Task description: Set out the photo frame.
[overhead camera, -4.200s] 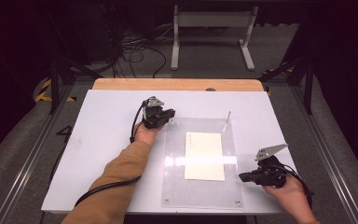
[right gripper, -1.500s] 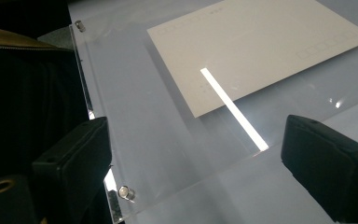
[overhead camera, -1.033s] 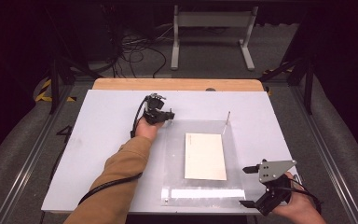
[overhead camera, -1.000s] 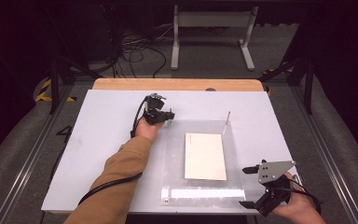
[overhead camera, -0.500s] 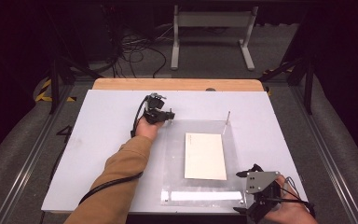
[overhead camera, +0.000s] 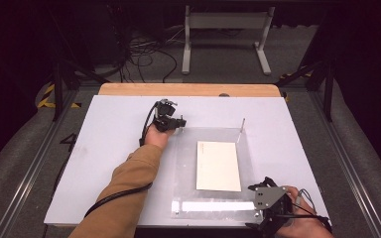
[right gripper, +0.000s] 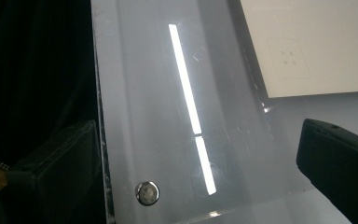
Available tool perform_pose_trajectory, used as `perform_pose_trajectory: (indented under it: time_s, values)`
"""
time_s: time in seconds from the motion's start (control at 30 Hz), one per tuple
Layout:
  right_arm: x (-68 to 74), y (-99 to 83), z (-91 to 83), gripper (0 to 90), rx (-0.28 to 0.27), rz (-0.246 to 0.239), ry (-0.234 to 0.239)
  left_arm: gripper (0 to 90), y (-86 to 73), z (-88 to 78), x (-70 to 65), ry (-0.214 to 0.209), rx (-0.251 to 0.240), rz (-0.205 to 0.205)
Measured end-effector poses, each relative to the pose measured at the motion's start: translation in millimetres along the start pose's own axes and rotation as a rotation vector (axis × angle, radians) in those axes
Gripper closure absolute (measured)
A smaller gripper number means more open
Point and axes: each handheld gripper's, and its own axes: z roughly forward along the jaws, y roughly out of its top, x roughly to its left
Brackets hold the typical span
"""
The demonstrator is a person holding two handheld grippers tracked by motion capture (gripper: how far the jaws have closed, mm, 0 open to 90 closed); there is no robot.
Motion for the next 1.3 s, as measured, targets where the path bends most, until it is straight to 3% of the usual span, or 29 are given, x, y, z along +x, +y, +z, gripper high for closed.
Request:
perform_pose_trajectory:
  time_s: [0.37, 0.63, 0.83, 0.97, 1.13, 1.23, 1.3]
  values:
    - [2.6, 0.1, 5.1, 0.0, 0.067, -0.029, -0.049, 84.4, 0.1, 0.4, 0.2, -0.002, 0.004, 0.001]
    - [6.0, 1.4, 5.2, 0.4, 0.1, -0.073, -0.109, 84.3, 0.2, 1.2, 0.2, -0.007, 0.005, -0.01]
    - [8.1, 3.8, 4.0, 2.0, 0.11, -0.132, -0.144, 84.2, 0.0, 1.4, 0.7, -0.007, 0.005, -0.001]
    - [10.2, 5.3, 0.0, 4.2, 0.097, -0.156, -0.171, 84.2, 0.2, 1.5, 0.8, -0.009, 0.01, 0.019]
    - [10.8, 7.2, -6.9, 7.0, 0.065, -0.152, -0.193, 84.3, 1.0, 1.6, 0.9, -0.007, 0.016, 0.033]
    - [12.0, 9.5, -10.7, 11.8, 0.061, -0.156, -0.191, 83.9, 1.2, 1.4, 1.9, -0.022, 0.019, 0.025]
    - [12.1, 10.4, -12.3, 19.7, 0.056, -0.163, -0.163, 83.9, 1.2, 1.2, 1.8, -0.016, 0.02, 0.036]
